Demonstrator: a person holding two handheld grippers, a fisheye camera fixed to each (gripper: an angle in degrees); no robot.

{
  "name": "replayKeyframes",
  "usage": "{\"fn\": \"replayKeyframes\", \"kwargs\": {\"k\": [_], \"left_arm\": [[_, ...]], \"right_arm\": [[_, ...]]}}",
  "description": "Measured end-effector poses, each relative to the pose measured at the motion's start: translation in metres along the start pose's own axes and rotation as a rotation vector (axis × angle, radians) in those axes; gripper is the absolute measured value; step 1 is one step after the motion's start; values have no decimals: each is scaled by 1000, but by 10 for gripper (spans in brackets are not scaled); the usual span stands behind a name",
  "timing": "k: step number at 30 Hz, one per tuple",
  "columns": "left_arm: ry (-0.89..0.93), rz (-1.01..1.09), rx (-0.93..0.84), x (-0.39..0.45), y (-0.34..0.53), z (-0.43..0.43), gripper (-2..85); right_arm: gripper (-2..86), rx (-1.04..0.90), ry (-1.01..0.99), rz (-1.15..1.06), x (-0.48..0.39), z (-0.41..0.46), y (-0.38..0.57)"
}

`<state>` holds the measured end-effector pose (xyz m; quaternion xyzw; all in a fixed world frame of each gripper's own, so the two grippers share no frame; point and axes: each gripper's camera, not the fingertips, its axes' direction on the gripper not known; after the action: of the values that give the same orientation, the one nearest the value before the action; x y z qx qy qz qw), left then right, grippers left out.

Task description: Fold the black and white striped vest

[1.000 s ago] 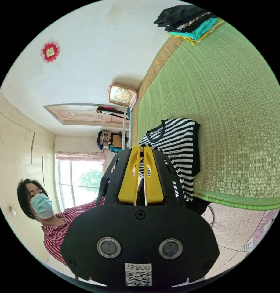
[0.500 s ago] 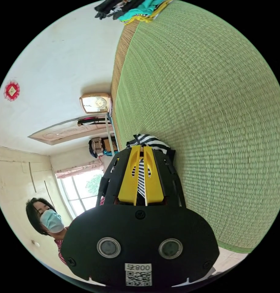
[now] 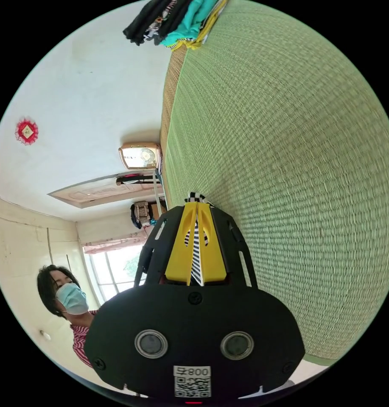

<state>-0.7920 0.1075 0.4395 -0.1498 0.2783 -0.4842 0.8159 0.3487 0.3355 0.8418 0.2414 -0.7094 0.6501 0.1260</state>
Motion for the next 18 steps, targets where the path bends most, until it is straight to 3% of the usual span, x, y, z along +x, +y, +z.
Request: {"fn": "replayKeyframes", "kwargs": {"k": [4, 7, 9, 18], "left_arm": [[-121, 177, -66, 47, 16, 26, 38], [-133, 289, -207, 77, 27, 76, 27], [-232, 337, -328, 92, 26, 120, 17], [-422, 406, -350, 126, -8, 177, 2]], "right_arm": [[1, -79, 109, -141, -26, 35, 33], [1, -191, 208, -225, -41, 88, 49], [1, -252, 282, -264, -46, 121, 54], [1, -322, 480, -330, -43, 195, 58]]}}
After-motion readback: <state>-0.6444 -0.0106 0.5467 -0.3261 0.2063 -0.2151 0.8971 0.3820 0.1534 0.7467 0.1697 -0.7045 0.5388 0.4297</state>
